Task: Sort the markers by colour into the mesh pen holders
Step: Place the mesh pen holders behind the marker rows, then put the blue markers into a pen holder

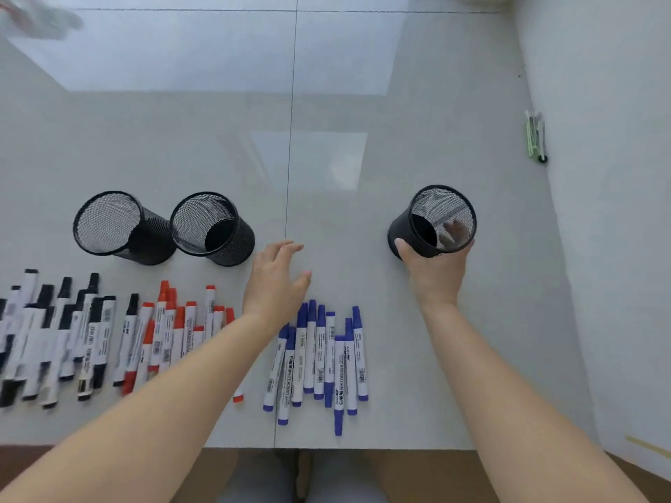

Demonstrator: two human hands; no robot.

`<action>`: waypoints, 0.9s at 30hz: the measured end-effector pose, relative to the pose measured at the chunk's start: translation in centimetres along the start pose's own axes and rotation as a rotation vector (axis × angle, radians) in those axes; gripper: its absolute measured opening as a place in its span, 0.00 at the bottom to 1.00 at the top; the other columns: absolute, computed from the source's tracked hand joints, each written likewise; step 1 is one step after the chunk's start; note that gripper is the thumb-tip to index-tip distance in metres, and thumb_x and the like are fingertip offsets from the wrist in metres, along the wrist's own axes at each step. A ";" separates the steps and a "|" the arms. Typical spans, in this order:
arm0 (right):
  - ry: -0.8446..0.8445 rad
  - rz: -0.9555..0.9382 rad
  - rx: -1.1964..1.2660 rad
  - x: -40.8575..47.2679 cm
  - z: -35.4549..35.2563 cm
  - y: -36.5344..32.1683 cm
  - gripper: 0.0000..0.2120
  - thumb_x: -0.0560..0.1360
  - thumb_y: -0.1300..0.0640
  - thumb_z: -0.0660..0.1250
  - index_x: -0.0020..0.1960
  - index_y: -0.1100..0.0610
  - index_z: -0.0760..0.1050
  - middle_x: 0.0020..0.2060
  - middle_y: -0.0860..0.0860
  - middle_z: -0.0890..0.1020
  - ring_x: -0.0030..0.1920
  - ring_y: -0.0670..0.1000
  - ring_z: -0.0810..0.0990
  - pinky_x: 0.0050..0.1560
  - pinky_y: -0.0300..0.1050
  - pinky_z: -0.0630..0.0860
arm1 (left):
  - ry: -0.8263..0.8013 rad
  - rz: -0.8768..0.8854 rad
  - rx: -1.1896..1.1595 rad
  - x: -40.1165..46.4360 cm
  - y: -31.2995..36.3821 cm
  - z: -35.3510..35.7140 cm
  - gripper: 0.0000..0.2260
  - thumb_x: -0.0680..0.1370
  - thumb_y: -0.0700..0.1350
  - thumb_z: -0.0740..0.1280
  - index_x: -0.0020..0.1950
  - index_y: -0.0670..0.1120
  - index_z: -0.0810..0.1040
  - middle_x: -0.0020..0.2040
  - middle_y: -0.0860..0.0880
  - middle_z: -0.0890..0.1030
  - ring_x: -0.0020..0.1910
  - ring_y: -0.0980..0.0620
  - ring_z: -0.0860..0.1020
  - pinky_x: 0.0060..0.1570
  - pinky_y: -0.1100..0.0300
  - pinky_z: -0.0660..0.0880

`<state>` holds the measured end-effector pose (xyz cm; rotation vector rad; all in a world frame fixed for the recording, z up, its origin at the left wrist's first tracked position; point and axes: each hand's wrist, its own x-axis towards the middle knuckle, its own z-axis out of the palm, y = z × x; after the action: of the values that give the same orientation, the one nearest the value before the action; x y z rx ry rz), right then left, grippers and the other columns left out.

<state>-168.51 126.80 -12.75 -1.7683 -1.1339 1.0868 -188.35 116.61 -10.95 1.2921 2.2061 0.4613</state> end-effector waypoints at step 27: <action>-0.198 -0.157 -0.637 -11.5 4.4 -0.2 0.19 0.73 0.57 0.65 0.63 0.58 0.71 0.60 0.54 0.74 0.63 0.54 0.67 0.58 0.45 0.66 | -0.129 -0.018 -0.212 -8.8 -7.6 -3.7 0.16 0.77 0.47 0.63 0.65 0.52 0.69 0.60 0.55 0.71 0.53 0.62 0.70 0.46 0.72 0.65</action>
<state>-175.40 116.77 -11.20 -2.0176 -1.8626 0.8716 -192.38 105.18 -9.65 1.1554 2.0016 0.5715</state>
